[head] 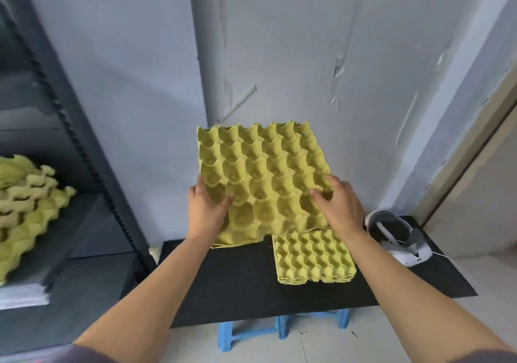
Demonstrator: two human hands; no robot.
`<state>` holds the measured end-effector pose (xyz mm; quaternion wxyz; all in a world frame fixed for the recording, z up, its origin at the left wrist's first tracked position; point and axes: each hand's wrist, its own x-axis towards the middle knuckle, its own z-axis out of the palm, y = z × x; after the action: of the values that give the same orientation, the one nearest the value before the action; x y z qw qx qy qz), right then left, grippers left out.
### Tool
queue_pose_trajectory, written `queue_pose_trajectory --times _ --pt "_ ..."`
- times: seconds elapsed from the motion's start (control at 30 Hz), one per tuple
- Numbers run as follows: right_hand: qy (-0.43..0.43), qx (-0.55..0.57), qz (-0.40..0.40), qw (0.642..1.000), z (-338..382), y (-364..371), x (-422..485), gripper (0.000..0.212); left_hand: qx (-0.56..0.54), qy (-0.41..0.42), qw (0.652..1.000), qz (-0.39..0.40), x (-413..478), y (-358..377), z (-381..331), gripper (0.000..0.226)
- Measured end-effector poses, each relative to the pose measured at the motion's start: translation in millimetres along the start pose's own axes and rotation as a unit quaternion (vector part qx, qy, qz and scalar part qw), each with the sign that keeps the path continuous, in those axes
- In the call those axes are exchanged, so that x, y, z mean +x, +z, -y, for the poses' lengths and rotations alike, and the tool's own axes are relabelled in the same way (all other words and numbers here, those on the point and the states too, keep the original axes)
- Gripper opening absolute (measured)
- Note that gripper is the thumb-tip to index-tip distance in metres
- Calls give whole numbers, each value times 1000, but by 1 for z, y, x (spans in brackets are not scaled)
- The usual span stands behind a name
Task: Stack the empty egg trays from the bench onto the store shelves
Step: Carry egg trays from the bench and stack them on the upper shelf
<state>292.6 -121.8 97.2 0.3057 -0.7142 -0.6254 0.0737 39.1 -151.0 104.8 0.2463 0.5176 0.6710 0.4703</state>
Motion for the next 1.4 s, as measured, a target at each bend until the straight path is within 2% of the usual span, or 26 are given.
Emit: queue_pose_trajectory --times 0.23,0.5,0.77,0.97,1.3,1.4 --pt "-57 60 15 996 85 -13 -62 56 9 -7 997 -72 -61 -113 -4 62" --pt "-136 93 59 985 199 12 -118 56 31 -62 987 -143 -96 -246 29 64" --pt "-181 110 132 968 331 77 -204 54 50 -108 975 -186 -129 -397 106 67" --pt "-210 116 150 959 420 125 -268 52 62 -124 967 -214 -146 -499 160 65" --pt "-267 132 175 938 541 187 -307 53 65 -163 950 -258 -135 -613 218 78" --pt "-283 138 172 934 570 208 -302 52 79 -172 944 -272 -119 -633 232 74"
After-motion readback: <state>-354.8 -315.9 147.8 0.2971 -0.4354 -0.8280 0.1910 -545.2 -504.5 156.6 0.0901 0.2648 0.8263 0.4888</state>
